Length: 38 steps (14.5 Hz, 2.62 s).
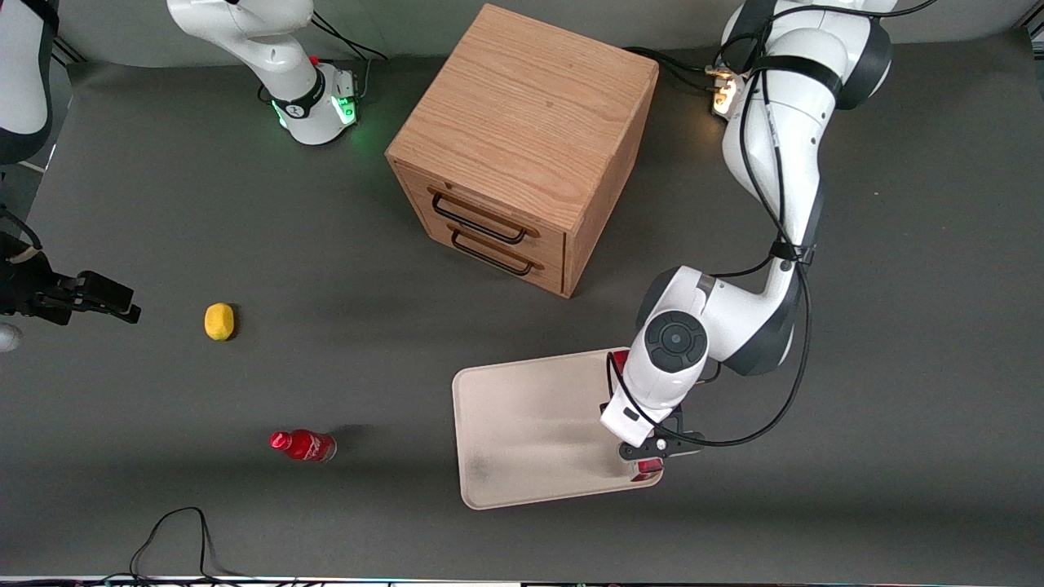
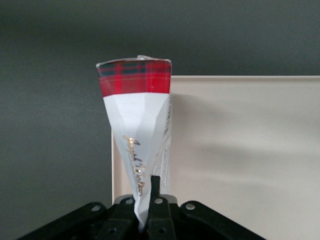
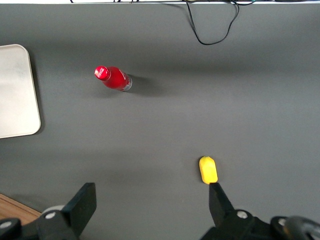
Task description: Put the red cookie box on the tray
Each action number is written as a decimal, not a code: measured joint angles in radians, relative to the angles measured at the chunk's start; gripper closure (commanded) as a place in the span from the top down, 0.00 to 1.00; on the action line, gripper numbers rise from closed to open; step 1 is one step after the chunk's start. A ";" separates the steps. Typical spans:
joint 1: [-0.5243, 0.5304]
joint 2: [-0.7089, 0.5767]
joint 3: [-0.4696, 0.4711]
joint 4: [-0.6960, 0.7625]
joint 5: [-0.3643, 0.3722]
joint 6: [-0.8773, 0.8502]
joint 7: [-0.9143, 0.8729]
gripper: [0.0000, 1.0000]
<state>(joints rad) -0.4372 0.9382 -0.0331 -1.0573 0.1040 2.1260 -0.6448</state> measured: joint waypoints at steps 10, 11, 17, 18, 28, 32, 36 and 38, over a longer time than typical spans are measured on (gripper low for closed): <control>-0.001 0.016 0.002 -0.027 0.045 0.010 -0.031 1.00; -0.001 0.016 0.002 -0.027 0.048 0.010 -0.031 1.00; 0.000 0.016 0.003 -0.027 0.050 0.017 -0.038 1.00; 0.000 0.014 0.003 -0.025 0.050 0.019 -0.041 1.00; 0.098 -0.292 0.004 0.022 0.004 -0.376 0.096 1.00; 0.228 -0.464 0.006 0.002 -0.050 -0.548 0.369 1.00; 0.359 -0.627 0.006 -0.140 -0.080 -0.543 0.601 1.00; 0.391 -0.706 0.006 -0.237 -0.081 -0.489 0.635 1.00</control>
<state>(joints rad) -0.0461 0.2326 -0.0267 -1.2945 0.0227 1.6370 -0.0095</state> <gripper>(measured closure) 0.000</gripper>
